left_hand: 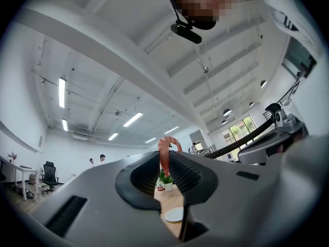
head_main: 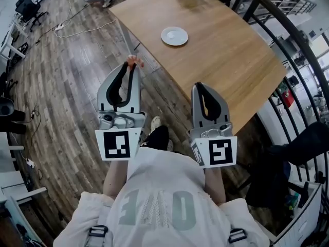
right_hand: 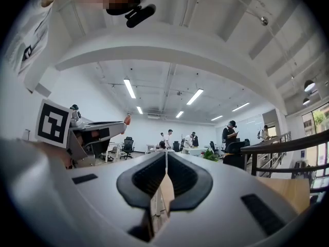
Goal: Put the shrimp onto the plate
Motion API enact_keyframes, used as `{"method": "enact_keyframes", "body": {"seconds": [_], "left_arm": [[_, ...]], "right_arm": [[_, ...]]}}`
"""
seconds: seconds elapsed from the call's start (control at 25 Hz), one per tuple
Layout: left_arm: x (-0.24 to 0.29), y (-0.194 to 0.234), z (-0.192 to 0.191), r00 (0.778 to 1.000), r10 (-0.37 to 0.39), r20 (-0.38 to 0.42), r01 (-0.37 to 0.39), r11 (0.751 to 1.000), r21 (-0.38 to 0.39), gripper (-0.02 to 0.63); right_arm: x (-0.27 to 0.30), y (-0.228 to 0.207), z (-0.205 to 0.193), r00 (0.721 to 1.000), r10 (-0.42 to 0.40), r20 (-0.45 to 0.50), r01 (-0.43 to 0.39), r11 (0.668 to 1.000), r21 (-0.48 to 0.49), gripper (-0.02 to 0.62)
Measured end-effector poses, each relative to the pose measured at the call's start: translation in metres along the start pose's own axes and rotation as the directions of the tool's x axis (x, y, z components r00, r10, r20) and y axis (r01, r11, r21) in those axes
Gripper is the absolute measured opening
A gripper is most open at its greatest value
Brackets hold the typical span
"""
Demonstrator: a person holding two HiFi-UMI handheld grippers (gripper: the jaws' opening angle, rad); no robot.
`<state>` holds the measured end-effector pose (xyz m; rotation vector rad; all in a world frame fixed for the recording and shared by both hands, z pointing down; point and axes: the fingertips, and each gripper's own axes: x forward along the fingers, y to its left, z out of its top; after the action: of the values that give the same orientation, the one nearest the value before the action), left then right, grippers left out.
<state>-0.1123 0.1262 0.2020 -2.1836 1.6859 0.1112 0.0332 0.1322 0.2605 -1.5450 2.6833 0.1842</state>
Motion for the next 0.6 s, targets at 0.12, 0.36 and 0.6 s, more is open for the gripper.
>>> {"method": "enact_keyframes", "body": {"seconds": [0.12, 0.36, 0.6], "left_arm": [[0.004, 0.005, -0.007, 1.0, 0.005, -0.004, -0.005, 1.0, 0.012, 0.06], [0.036, 0.022, -0.026, 1.0, 0.004, 0.002, -0.004, 1.0, 0.0, 0.06], [0.085, 0.036, -0.029, 0.999, -0.008, 0.038, 0.009, 1.0, -0.014, 0.06]], "right_arm": [[0.004, -0.003, -0.005, 1.0, 0.004, 0.004, -0.005, 1.0, 0.011, 0.026], [0.026, -0.019, -0.013, 0.999, -0.031, 0.011, 0.031, 0.999, 0.008, 0.026], [0.054, -0.06, 0.014, 0.994, -0.096, 0.058, 0.098, 0.995, -0.02, 0.026]]}}
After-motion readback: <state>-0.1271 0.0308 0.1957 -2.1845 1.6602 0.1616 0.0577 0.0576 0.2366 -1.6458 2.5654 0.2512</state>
